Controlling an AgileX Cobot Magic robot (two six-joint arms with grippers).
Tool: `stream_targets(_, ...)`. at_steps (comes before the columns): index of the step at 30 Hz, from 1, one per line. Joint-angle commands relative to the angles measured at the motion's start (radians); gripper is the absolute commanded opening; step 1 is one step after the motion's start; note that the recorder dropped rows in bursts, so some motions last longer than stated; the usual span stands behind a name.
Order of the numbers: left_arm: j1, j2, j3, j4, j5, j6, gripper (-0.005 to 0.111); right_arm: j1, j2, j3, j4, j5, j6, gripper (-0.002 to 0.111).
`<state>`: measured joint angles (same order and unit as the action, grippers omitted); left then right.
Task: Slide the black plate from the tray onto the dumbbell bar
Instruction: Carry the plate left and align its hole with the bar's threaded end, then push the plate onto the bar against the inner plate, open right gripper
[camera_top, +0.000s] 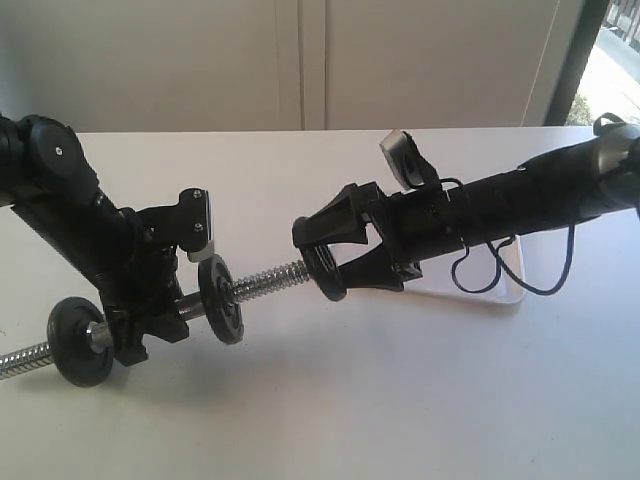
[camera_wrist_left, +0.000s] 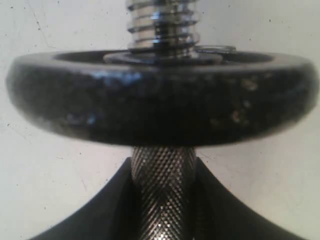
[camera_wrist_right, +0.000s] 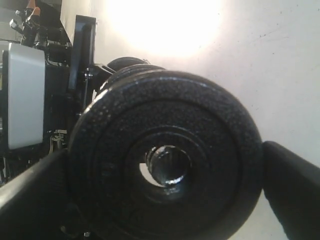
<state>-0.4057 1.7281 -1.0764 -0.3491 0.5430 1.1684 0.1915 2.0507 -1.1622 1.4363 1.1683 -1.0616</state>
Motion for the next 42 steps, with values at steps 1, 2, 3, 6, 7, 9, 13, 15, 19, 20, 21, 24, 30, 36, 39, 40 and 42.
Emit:
stream_targets(1, -0.001, -0.052, -0.017, -0.089, -0.017, -0.013, 0.000, 0.010, -0.013, 0.036, 0.070, 0.053, -0.037, 0.000)
stream_targets(2, -0.001, -0.052, -0.017, -0.097, -0.017, -0.013, 0.000, 0.010, -0.013, 0.047, 0.080, 0.053, -0.041, 0.000)
stream_targets(3, -0.001, -0.052, -0.017, -0.107, -0.017, -0.013, 0.000, 0.010, -0.013, 0.059, 0.091, 0.053, -0.044, 0.000)
stream_targets(6, -0.001, -0.052, -0.017, -0.117, -0.019, -0.013, 0.000, 0.015, -0.013, 0.075, 0.132, 0.053, -0.055, 0.000)
stream_targets(7, -0.001, -0.052, -0.017, -0.126, -0.024, -0.013, 0.000, 0.023, -0.013, 0.081, 0.161, 0.053, -0.060, 0.000)
stream_targets(9, -0.001, -0.052, -0.017, -0.144, -0.028, -0.013, 0.000, 0.046, -0.013, 0.082, 0.189, 0.053, -0.072, 0.000)
stream_targets(13, -0.001, -0.052, -0.017, -0.151, -0.028, -0.013, 0.000, 0.097, -0.013, 0.082, 0.232, 0.053, -0.101, 0.000)
stream_targets(15, -0.001, -0.052, -0.017, -0.163, -0.028, -0.013, 0.000, 0.110, -0.013, 0.082, 0.241, 0.053, -0.105, 0.000)
stream_targets(19, -0.001, -0.052, -0.017, -0.167, -0.028, -0.013, 0.000, 0.140, -0.013, 0.082, 0.266, 0.053, -0.112, 0.000)
stream_targets(20, -0.001, -0.052, -0.017, -0.167, -0.028, -0.013, 0.000, 0.147, -0.013, 0.082, 0.266, 0.053, -0.111, 0.000)
stream_targets(21, -0.001, -0.052, -0.017, -0.167, -0.028, -0.013, 0.000, 0.157, -0.013, 0.082, 0.266, 0.053, -0.111, 0.000)
stream_targets(24, -0.001, -0.052, -0.017, -0.167, -0.028, -0.013, 0.000, 0.181, -0.013, 0.082, 0.266, 0.053, -0.111, 0.000)
stream_targets(30, -0.001, -0.052, -0.017, -0.167, -0.028, -0.013, 0.000, 0.218, -0.013, 0.082, 0.276, 0.038, -0.111, 0.000)
stream_targets(36, -0.001, -0.052, -0.017, -0.167, -0.028, -0.013, 0.000, 0.231, -0.013, 0.082, 0.294, 0.033, -0.111, 0.000)
stream_targets(39, -0.001, -0.052, -0.017, -0.167, -0.028, -0.013, 0.000, 0.238, -0.013, 0.082, 0.296, 0.029, -0.111, 0.000)
stream_targets(40, -0.001, -0.052, -0.017, -0.167, -0.028, -0.013, 0.000, 0.245, -0.013, 0.082, 0.301, 0.029, -0.111, 0.001)
stream_targets(42, -0.001, -0.052, -0.017, -0.167, -0.028, -0.013, 0.000, 0.252, -0.013, 0.082, 0.308, 0.023, -0.111, 0.007)
